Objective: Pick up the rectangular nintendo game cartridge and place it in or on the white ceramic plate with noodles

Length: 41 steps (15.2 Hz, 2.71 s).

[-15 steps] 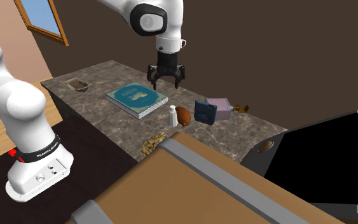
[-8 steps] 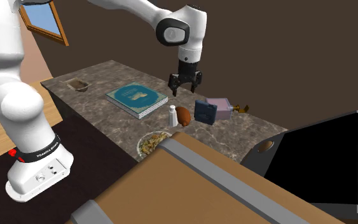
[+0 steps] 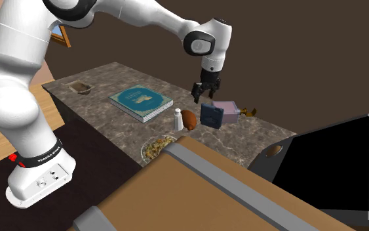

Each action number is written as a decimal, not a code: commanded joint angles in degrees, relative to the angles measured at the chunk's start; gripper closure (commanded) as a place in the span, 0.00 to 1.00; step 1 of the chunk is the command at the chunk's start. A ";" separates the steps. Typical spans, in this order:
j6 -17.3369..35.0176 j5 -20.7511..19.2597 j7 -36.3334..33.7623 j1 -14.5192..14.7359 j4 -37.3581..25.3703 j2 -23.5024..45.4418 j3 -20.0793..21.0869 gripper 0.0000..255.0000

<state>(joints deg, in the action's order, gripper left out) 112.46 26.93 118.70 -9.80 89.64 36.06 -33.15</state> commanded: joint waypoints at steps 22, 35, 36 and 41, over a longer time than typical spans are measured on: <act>3.64 1.86 1.35 -0.44 0.92 3.04 1.50 1.00; -2.14 -0.68 -0.57 0.34 -1.33 -1.04 -0.21 1.00; -2.70 -0.90 -0.74 0.38 -1.62 -1.37 -0.34 1.00; -5.58 -1.90 -1.59 0.52 -3.29 -2.85 -0.94 1.00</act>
<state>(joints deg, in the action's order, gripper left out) 107.36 25.28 117.45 -9.54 86.42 33.71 -33.96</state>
